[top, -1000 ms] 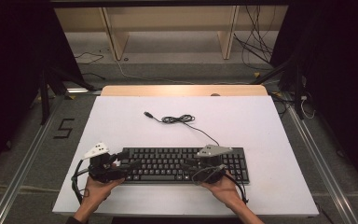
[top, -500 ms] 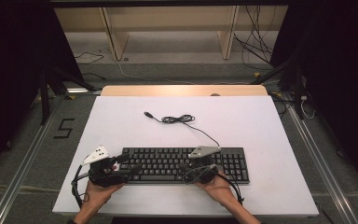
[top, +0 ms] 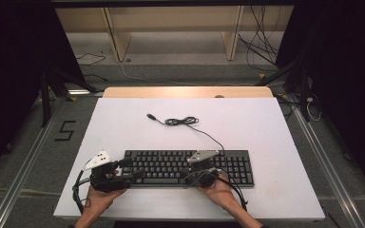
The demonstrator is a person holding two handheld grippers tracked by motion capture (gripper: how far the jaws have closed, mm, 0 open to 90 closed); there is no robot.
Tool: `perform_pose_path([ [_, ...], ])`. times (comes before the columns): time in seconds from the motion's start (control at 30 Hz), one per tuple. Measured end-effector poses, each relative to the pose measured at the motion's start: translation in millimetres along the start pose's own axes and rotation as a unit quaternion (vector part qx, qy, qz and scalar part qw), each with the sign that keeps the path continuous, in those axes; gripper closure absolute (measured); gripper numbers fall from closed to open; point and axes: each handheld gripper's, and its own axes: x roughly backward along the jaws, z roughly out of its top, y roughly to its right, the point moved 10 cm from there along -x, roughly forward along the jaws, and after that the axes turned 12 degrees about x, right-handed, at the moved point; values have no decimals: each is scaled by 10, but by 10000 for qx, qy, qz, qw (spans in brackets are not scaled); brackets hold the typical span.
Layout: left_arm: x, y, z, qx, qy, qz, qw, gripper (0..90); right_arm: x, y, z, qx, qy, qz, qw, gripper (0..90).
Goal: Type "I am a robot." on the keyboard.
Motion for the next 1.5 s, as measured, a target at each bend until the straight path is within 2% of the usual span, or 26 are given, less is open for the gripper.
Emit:
perform_pose_path([
  [0.17, 0, -2, -5, -11, -12, 9, 10000, 248, -22, -8, -16, 82, -58, -92, 9999, 900],
  [0.27, -4, -1, -7, -18, -14, 9, 10000, 248, -21, -7, -16, 32, -57, -84, 9999, 900],
  [0.37, -1, -7, -5, -21, -10, 14, 10000, 249, -11, -4, -1, -63, 17, -74, 10000, 900],
  [0.43, -1, -10, -1, -6, 2, 11, 10000, 248, 17, 1, 24, -88, 127, -26, 9999, 859],
  [0.77, -3, -4, 0, -19, 3, 1, 10000, 247, 352, 159, 96, -390, 698, -158, 9967, 698],
  [0.97, -3, 1, -1, -22, -5, -6, 10000, 247, 530, 195, 97, -443, 941, -230, 9943, 543],
  [1.2, -2, 6, -4, -32, -22, -30, 10000, 246, 717, 205, 91, -473, 1220, -335, 9908, 431],
  [1.5, -13, 25, -14, -49, -62, -65, 9999, 240, 949, 259, -35, -626, 1439, -469, 9865, 363],
])
